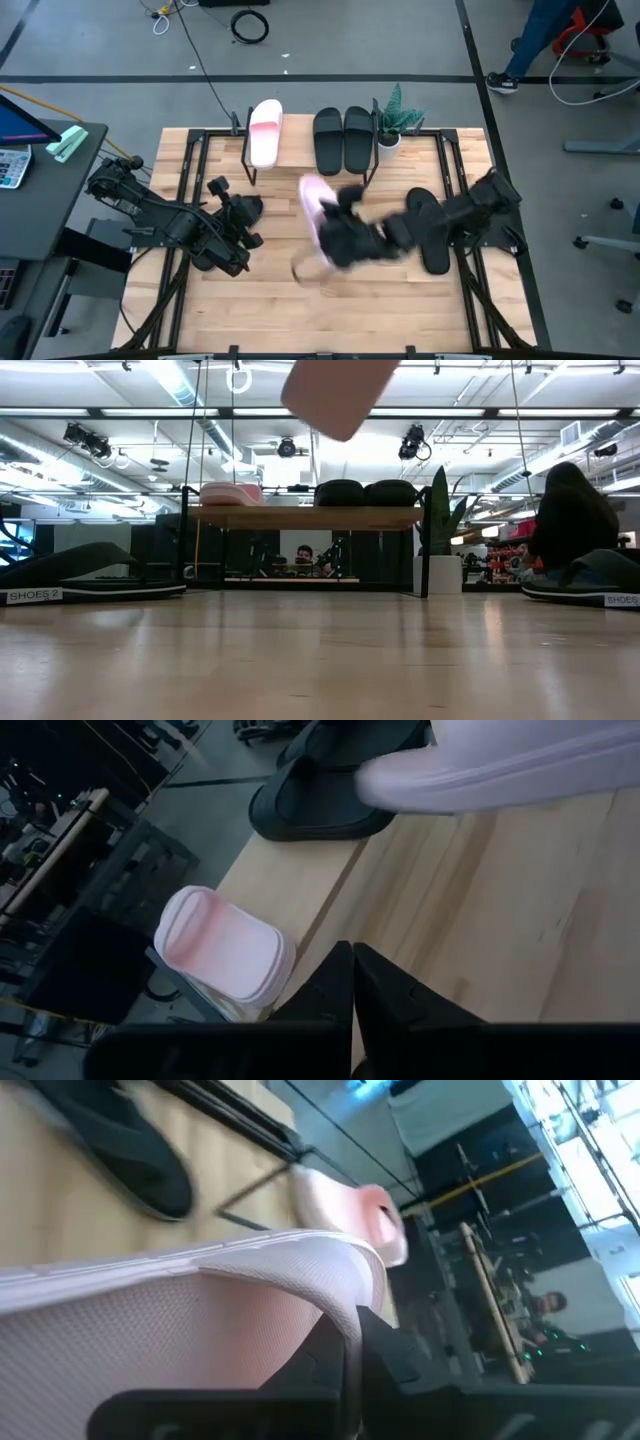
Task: Pick and place slides into the shelf
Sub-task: Put the pink slide on the shelf
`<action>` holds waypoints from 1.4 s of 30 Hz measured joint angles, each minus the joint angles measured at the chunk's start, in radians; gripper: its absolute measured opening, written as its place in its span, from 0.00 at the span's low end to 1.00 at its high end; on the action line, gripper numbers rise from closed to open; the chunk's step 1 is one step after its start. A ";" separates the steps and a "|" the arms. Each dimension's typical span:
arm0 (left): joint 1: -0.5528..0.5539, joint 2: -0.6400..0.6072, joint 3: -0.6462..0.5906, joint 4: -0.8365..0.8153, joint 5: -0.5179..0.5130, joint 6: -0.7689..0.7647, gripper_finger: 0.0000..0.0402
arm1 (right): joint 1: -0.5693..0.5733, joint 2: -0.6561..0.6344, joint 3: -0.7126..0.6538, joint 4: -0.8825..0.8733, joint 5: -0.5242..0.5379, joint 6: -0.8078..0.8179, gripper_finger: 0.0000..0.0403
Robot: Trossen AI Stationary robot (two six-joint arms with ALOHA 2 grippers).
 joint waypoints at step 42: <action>0.080 0.000 0.000 -0.005 0.027 0.002 0.05 | -0.673 0.228 0.002 0.626 -0.488 -0.604 0.08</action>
